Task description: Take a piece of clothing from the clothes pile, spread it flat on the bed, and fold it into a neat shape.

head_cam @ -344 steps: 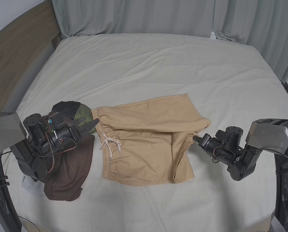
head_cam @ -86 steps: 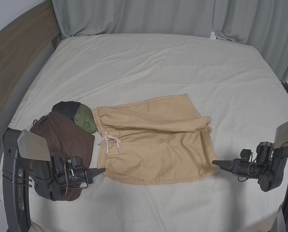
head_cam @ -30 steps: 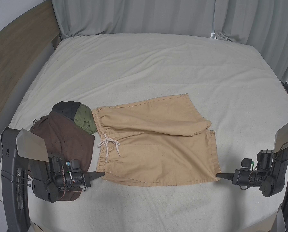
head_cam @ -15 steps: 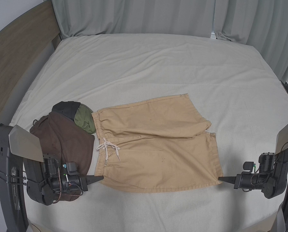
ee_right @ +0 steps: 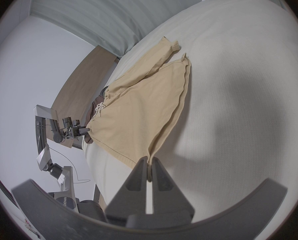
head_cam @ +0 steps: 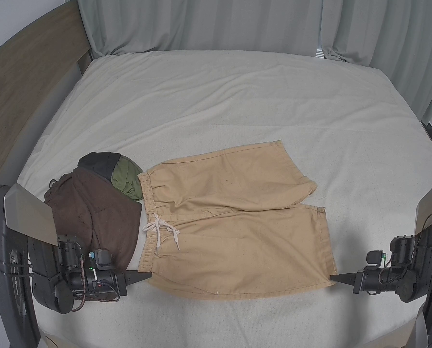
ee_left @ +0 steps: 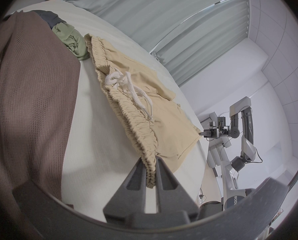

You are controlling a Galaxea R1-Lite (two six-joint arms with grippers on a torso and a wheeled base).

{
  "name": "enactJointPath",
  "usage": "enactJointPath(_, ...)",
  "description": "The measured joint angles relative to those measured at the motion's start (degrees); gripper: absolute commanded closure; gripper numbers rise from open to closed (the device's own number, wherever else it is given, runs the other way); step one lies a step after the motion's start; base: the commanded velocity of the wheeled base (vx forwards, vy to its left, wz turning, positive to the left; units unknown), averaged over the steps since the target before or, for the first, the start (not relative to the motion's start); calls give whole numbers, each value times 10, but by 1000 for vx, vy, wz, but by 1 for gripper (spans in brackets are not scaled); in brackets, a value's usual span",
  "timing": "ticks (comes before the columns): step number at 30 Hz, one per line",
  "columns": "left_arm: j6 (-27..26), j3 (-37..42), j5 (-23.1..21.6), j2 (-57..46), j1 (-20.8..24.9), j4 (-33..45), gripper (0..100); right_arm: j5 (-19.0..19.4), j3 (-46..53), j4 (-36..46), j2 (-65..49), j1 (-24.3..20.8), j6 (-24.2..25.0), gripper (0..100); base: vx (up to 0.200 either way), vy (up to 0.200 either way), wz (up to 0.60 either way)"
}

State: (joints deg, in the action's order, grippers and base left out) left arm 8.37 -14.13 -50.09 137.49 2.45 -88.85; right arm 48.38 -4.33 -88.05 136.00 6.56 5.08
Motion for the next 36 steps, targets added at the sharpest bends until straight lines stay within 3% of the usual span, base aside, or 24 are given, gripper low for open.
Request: enactJointPath(36,-85,124,-4,-21,-3,0,100,-11,33,13,-2,15,-92,100,0,0,0)
